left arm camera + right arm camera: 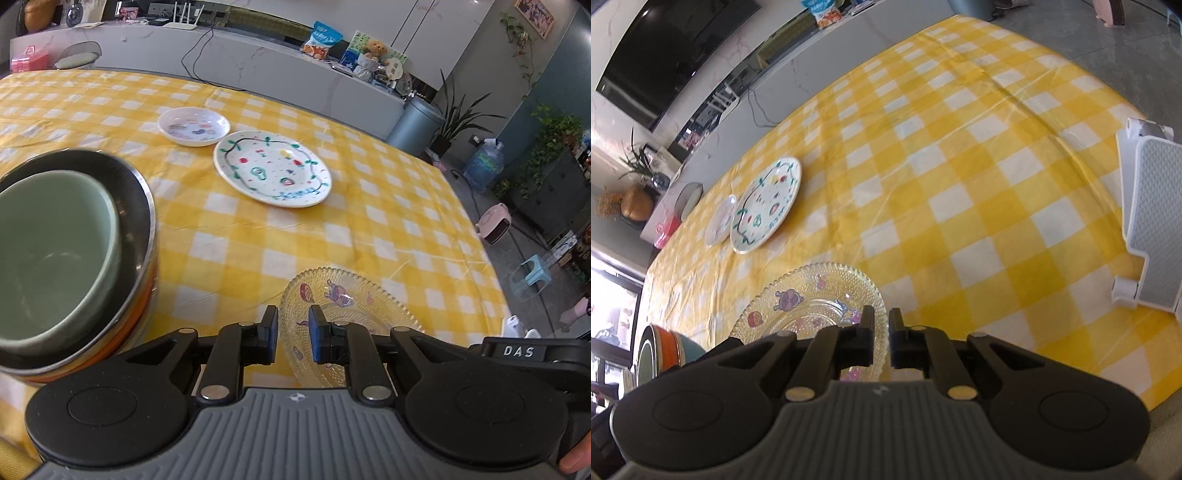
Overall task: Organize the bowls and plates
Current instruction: 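Lift the clear glass plate and carry it beside the bowl stack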
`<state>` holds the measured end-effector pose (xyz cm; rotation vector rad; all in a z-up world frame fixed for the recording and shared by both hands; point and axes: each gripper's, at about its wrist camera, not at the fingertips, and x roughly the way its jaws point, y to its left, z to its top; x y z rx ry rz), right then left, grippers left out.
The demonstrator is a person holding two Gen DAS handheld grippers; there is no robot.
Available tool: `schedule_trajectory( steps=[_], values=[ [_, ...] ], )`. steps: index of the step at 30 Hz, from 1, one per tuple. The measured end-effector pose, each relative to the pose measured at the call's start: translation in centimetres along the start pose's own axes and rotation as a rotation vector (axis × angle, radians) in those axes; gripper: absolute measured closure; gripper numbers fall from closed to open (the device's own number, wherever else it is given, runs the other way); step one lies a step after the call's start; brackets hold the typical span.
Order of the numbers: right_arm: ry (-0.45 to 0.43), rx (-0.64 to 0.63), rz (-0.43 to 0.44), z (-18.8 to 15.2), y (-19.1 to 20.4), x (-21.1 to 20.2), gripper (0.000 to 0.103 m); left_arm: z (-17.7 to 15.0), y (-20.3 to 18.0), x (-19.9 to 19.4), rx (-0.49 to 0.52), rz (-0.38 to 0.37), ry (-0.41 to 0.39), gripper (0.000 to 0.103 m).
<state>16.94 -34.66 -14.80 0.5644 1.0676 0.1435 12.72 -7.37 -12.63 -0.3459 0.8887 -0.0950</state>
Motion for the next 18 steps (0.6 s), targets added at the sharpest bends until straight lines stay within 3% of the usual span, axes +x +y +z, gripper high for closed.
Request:
schedule_trajectory(
  steps=[18],
  values=[
    [0.049,-0.055,-0.095,-0.2,0.7,1.4,0.095,-1.9,0.0,2.0,0.060,0.048,0.060,0.084]
  ],
)
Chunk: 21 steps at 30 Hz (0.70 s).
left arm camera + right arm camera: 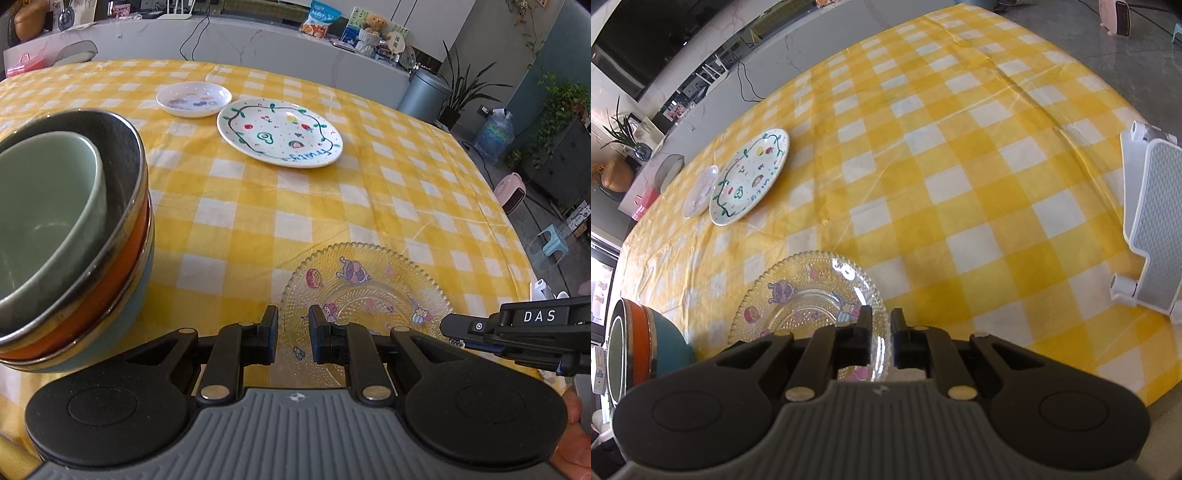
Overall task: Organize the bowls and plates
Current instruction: 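Lift the clear glass plate and carry it beside the bowl stack, then lower the glass plate onto the cloth and open both tools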
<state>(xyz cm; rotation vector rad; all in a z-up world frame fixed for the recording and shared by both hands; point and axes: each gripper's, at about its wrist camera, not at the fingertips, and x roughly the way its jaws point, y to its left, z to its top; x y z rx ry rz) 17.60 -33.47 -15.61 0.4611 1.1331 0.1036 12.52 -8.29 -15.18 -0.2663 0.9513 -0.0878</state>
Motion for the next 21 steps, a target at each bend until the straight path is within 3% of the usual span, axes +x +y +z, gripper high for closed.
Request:
schedule_trajectory(
  steps=[11,16,18,21],
  values=[
    [0.019,-0.005,-0.015,-0.1,0.2,0.1,0.093,-0.1,-0.4,0.1,0.024,0.018,0.009,0.083],
    [0.018,-0.002,-0.004,-0.1,0.2,0.0,0.086,0.0,-0.5,0.0,0.027,0.036,0.021,0.082],
    [-0.007,-0.004,-0.004,-0.1,0.2,-0.5,0.077,0.0,-0.8,-0.4,0.033,0.052,0.011,0.079],
    [-0.067,-0.012,-0.008,-0.1,0.3,-1.4,0.076,0.3,-1.2,-1.4,0.044,0.053,-0.022,0.070]
  ],
)
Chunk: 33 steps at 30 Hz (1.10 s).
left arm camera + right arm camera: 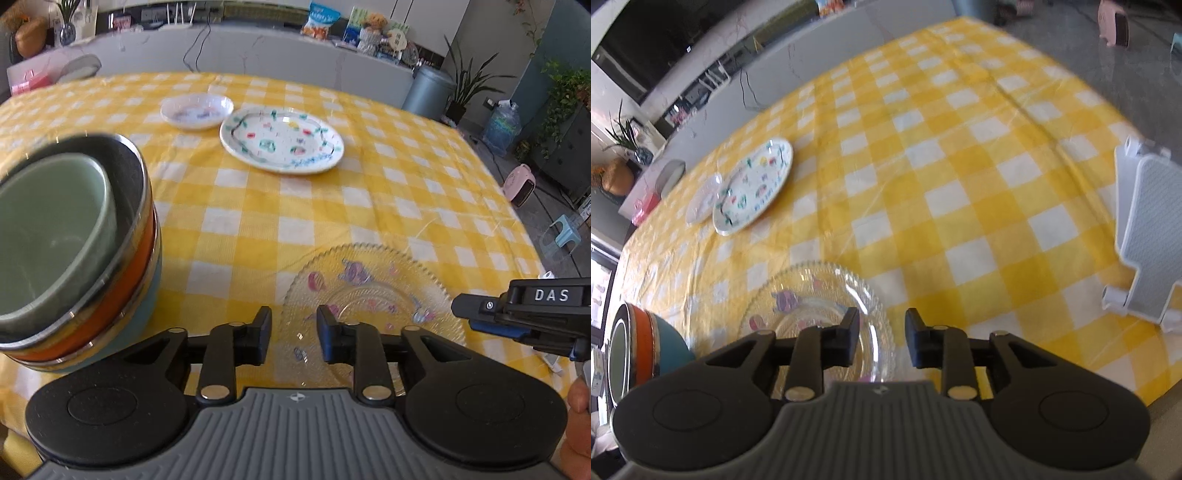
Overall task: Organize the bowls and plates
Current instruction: 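Lower the glass plate onto the cloth and open both tools, then close the left tool on the Fruity plate rim while the right tool grips it too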
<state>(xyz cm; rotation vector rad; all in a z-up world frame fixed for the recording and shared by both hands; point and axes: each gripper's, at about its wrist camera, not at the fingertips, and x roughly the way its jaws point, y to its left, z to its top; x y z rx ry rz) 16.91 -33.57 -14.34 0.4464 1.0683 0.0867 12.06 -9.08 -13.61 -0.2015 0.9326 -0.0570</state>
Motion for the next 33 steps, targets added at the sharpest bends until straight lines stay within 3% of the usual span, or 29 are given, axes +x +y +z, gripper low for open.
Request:
schedule_trajectory(
  steps=[7,15,23,33],
  values=[
    [-0.164,-0.019,-0.002,0.6,0.6,-2.0,0.070,2.4,-0.2,-1.6,0.006,-0.047,-0.025,0.064],
    [-0.274,0.005,0.016,2.8,1.9,-2.4,0.070,6.8,1.1,-1.0,-0.024,-0.105,0.025,0.061],
    [-0.263,-0.026,0.032,5.6,4.5,-0.5,0.063,11.2,2.3,0.1,-0.008,-0.106,0.026,0.056],
    [-0.215,-0.050,0.041,8.3,6.6,3.9,0.063,15.8,3.2,3.3,0.026,-0.096,0.037,0.056]
  ],
)
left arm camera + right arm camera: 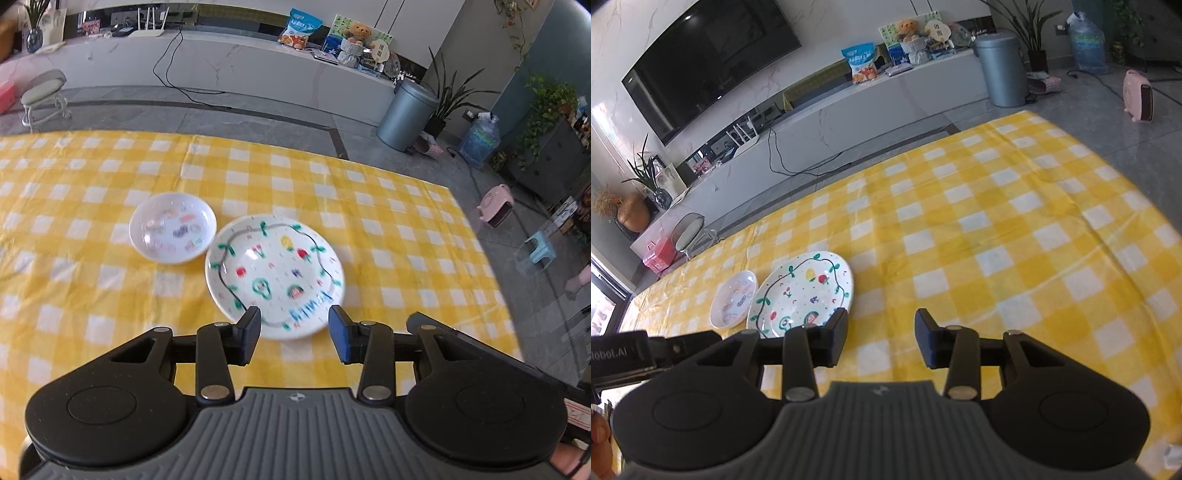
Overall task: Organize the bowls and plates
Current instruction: 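Close the left tool on the Fruity plate rim while the right tool grips it too, then lift the Fruity plate and carry it toward the glass plate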
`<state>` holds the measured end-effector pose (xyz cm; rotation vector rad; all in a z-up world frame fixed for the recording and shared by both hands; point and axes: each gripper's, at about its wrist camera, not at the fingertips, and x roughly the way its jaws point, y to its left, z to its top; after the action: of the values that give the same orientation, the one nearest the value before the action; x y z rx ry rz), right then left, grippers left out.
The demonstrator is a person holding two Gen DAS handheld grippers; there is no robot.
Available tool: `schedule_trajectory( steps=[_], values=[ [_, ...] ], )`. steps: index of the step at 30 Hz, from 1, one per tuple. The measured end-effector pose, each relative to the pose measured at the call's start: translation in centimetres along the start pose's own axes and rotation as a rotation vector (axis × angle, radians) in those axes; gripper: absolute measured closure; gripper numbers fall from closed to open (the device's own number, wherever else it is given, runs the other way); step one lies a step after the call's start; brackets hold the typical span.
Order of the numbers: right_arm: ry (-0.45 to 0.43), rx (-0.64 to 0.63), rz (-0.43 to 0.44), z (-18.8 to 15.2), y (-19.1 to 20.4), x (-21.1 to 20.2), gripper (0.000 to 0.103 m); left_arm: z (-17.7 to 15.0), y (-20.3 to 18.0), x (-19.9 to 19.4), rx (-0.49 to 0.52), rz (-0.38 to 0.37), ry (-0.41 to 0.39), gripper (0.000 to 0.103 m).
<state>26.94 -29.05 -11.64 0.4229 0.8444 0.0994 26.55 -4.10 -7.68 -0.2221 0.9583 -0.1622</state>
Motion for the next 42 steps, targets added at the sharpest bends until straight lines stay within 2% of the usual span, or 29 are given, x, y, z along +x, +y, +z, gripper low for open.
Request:
schedule_trajectory(
  steps=[7,11,14,20,28,31,33,37,42],
  values=[
    [0.071,0.088,0.076,1.2,-0.3,4.0,0.072,3.0,2.3,4.0,0.004,0.026,0.092,0.056],
    [0.123,0.140,0.117,1.5,-0.5,6.5,0.080,4.6,4.2,6.0,0.000,0.082,0.127,0.058],
    [0.144,0.156,0.131,1.6,-0.5,8.1,0.081,5.4,5.5,7.7,0.005,0.119,0.166,0.063],
    [0.156,0.159,0.161,1.6,-0.6,9.5,0.081,5.6,6.3,9.7,0.013,0.086,0.208,0.072],
    [0.171,0.215,0.207,1.3,-1.2,10.6,0.083,5.1,6.1,10.8,0.023,0.081,0.236,0.072],
    [0.184,0.223,0.223,1.2,-1.1,10.9,0.091,5.2,6.1,10.8,0.005,0.068,0.237,0.077],
    [0.177,0.224,0.215,0.9,-1.0,10.8,0.098,5.1,6.1,10.7,-0.005,0.072,0.241,0.078],
    [0.181,0.240,0.195,1.0,-1.6,10.5,0.098,4.9,6.2,10.5,-0.034,0.034,0.276,0.084],
    [0.202,0.261,0.164,1.4,-2.9,9.7,0.098,4.4,5.1,10.6,-0.005,0.016,0.294,0.085]
  ],
)
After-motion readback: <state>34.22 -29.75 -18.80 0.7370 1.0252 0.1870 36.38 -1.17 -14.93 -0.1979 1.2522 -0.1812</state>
